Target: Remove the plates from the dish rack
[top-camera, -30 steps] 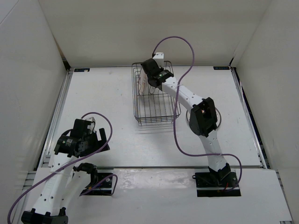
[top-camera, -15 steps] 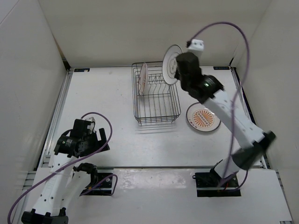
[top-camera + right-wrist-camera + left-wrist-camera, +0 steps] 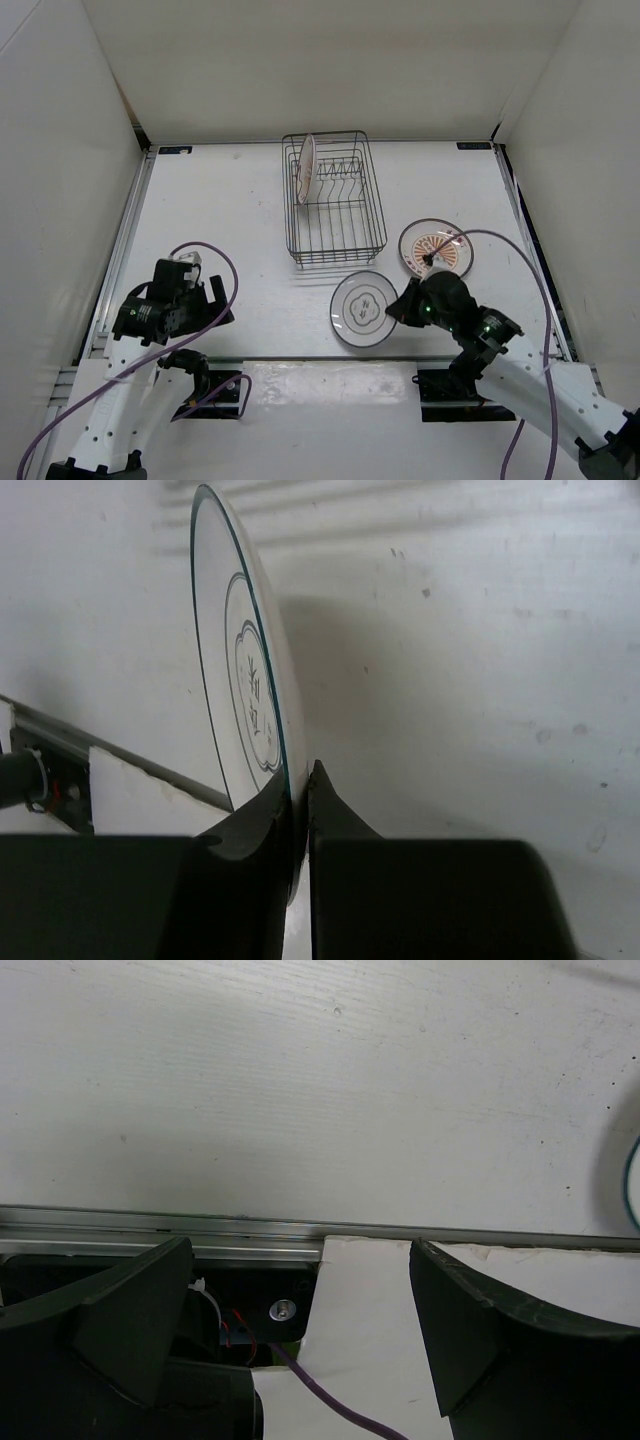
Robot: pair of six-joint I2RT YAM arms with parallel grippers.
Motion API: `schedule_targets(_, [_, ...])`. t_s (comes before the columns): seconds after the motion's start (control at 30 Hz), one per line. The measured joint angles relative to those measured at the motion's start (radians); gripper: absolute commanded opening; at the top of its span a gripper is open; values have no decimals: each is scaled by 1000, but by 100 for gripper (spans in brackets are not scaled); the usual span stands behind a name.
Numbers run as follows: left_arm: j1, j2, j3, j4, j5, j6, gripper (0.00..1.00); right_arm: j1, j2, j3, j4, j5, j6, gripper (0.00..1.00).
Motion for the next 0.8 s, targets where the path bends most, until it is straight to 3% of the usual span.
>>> schedule_targets(0.17, [0,5,0,-1,-2,-2,100,2,-127,-241,102,-39,124,0])
schedule_targets(0.33, [1,19,0,-1,-2,-2,100,2,-83,-377,361,-65,234,7])
schedule_targets(0.43, [2,21,0,-1,-2,-5,100,3,-8,-397,451,-53,276,25])
schedule_targets(0.47, [2,21,0,-1,-2,-6,100,4,5,-400,452,-45,290,37])
schedule_targets(0.53, [2,21,0,-1,-2,-6,100,5,20,-412,436,-22,321,46])
schedule_targets(0.6, [2,21,0,-2,-2,-7,100,6,3,-412,428,-4,343,63])
schedule_targets(0.8, [2,10,95,-37,-71,19,100,6,-91,-398,348,7,369,77])
